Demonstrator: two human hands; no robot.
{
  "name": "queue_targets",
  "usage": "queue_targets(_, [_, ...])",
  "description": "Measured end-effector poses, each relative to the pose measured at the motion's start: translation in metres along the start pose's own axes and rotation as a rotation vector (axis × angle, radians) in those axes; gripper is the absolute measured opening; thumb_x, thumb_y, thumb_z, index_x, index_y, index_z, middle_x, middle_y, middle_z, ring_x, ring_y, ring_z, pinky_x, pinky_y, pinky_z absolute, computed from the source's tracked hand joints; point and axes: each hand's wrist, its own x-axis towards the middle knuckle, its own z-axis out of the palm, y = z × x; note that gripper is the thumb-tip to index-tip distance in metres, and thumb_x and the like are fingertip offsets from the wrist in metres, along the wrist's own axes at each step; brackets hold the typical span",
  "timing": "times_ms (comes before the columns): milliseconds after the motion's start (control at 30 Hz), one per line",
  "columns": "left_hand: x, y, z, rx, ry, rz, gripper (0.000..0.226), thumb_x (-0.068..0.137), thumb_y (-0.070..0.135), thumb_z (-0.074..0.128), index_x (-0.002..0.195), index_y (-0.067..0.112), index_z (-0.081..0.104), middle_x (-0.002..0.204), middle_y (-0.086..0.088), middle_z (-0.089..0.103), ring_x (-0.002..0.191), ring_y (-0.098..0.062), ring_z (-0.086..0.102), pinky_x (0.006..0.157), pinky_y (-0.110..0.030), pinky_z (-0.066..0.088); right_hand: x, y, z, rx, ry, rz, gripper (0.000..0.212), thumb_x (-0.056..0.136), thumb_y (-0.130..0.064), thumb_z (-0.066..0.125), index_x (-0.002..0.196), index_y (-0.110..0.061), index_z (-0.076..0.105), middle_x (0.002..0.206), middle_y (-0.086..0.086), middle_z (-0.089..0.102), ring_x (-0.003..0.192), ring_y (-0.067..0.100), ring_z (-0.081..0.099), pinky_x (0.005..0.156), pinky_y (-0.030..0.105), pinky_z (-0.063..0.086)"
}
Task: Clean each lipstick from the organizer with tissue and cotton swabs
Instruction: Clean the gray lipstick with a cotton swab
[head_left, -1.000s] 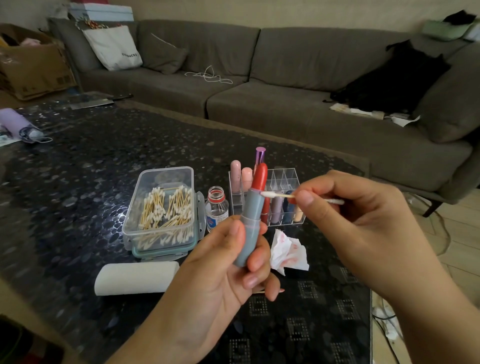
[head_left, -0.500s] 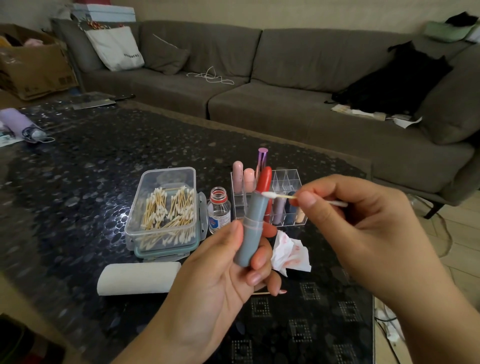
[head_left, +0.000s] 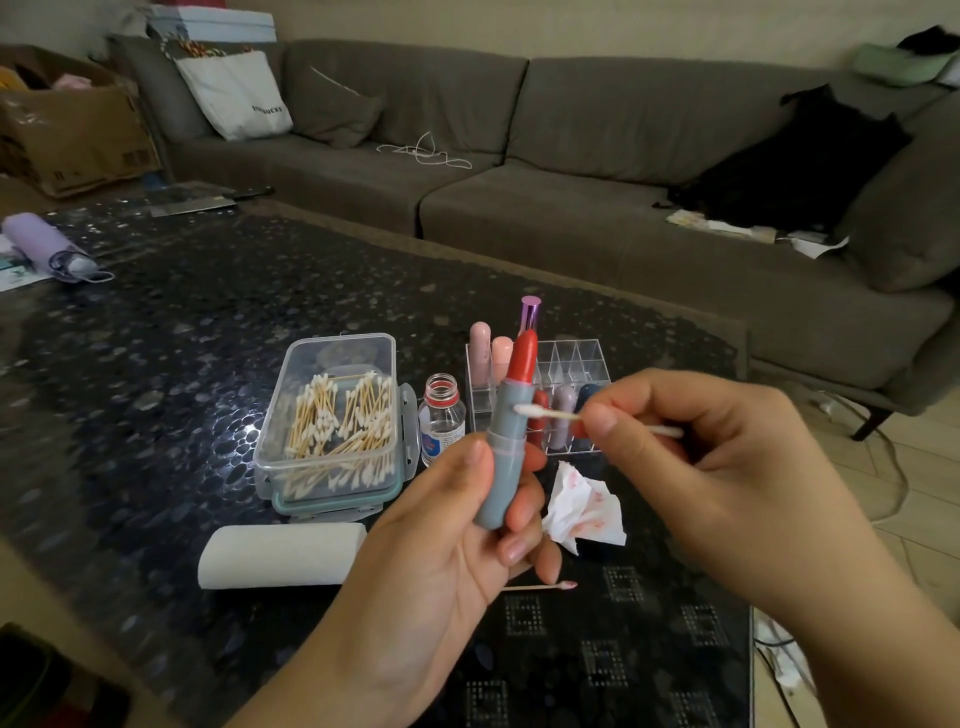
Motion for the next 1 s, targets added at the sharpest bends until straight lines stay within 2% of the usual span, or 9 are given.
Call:
queue_targets(100, [-0.0001,-0.0003,-0.0005,-0.004,-0.006,-0.003,0.033,0.078,0.034,0.051,0.083,0.009,0.072,0.062,-0.005,0.046,0.050,-0.012,0.042,0.052,-0.028,0.047,0.0002,0.0009,-0.0005,-0.023,0.063,-0.035,0.014,0.083,-0.033,0.059,0.076,-0.025,0.069,0.057,0.006,0.056,0.045,0.008,0.043,0.042,0.009,0.031])
queue_targets(233, [-0.0003,-0.0002,-0.0010,0.022,-0.017,0.006,0.033,0.080,0.035,0.050,0.084,0.011,0.072,0.063,-0.004,0.046,0.051,-0.012,0.042,0.054,-0.028,0.047,-0.0001,0.0023,0.0017,-0.034,0.078,-0.045,0.015,0.083,-0.033,0.060,0.073,-0.026,0.069,0.058,0.007,0.058,0.047,0.018,0.047,0.043,0.019,0.034])
queue_targets(333, [-0.0007,-0.0003,-0.0012,0.050,-0.016,0.018,0.032,0.081,0.035,0.049,0.085,0.013,0.072,0.064,-0.004,0.045,0.053,-0.012,0.042,0.055,-0.027,0.047,0.0000,0.0035,0.0045,-0.046,0.055,-0.057,0.014,0.082,-0.031,0.061,0.070,-0.027,0.067,0.050,-0.005,0.051,0.043,0.003,0.040,0.043,0.007,0.030])
queue_targets(467, [0.0001,-0.0007,-0.0017,0.083,-0.009,0.043,0.027,0.081,0.035,0.050,0.086,0.019,0.072,0.066,-0.004,0.044,0.055,-0.012,0.041,0.056,-0.027,0.046,-0.0003,0.0026,0.0056,-0.055,-0.044,-0.046,0.017,0.083,-0.029,0.061,0.066,-0.027,0.066,0.047,-0.012,0.050,0.040,0.002,0.039,0.043,0.005,0.029])
queue_targets(667, [-0.0003,-0.0010,-0.0014,0.090,-0.001,0.054,0.027,0.080,0.034,0.052,0.087,0.016,0.072,0.067,-0.004,0.046,0.055,-0.013,0.042,0.056,-0.028,0.046,-0.0001,-0.0006,0.0012,-0.010,0.090,-0.038,0.014,0.084,-0.032,0.061,0.074,-0.026,0.069,0.055,0.007,0.054,0.041,0.011,0.040,0.041,0.007,0.029])
queue_targets(800, [-0.0009,-0.0011,-0.0010,0.105,-0.011,0.060,0.027,0.080,0.034,0.052,0.088,0.018,0.072,0.067,-0.003,0.046,0.055,-0.012,0.042,0.057,-0.027,0.047,0.0006,0.0019,0.0042,-0.040,0.101,-0.048,0.010,0.083,-0.031,0.061,0.077,-0.028,0.068,0.061,0.007,0.060,0.052,0.021,0.051,0.044,0.017,0.037])
queue_targets(933, [-0.0009,-0.0013,-0.0014,0.113,0.006,0.072,0.026,0.080,0.035,0.053,0.087,0.018,0.071,0.067,-0.004,0.047,0.056,-0.013,0.041,0.057,-0.027,0.047,0.0011,0.0042,0.0047,-0.046,0.080,-0.065,0.014,0.083,-0.029,0.061,0.071,-0.027,0.067,0.054,0.001,0.054,0.043,0.004,0.042,0.042,0.008,0.031])
queue_targets(1000, [-0.0006,-0.0009,-0.0010,0.123,0.018,0.081,0.025,0.080,0.035,0.052,0.084,0.019,0.071,0.067,-0.004,0.047,0.056,-0.013,0.041,0.057,-0.026,0.047,0.0003,0.0044,0.0054,-0.056,0.038,-0.062,0.015,0.082,-0.030,0.061,0.069,-0.026,0.068,0.051,-0.003,0.053,0.043,0.001,0.040,0.044,0.006,0.030])
